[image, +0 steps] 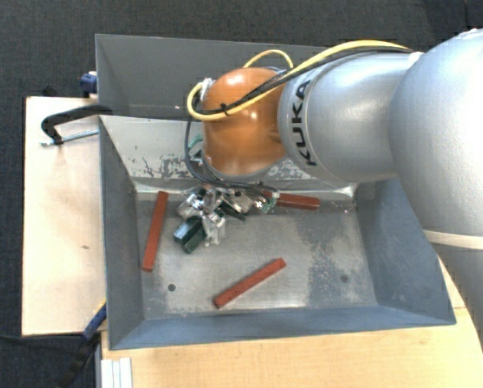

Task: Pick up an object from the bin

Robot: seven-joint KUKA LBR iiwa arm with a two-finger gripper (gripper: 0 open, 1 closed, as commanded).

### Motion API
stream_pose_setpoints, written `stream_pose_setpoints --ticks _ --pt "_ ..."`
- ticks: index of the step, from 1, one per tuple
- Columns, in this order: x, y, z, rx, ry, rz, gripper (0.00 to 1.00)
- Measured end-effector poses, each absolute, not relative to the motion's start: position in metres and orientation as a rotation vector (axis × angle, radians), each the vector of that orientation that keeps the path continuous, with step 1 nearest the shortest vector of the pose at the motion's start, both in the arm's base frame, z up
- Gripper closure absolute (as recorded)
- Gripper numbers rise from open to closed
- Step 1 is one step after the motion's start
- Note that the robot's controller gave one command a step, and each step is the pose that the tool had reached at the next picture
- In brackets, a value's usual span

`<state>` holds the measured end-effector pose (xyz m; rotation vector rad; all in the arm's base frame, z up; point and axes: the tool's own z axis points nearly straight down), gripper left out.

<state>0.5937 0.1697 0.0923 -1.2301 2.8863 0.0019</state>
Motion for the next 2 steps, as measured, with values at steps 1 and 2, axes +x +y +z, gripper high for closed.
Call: stream_pose_setpoints --ticks 1,2 --pt "0.5948 0.1700 0.1063 -1.229 2.882 0.001 1.00" --pt "0.5950 0.1701 0.1150 -1.229 2.882 0.000 1.00"
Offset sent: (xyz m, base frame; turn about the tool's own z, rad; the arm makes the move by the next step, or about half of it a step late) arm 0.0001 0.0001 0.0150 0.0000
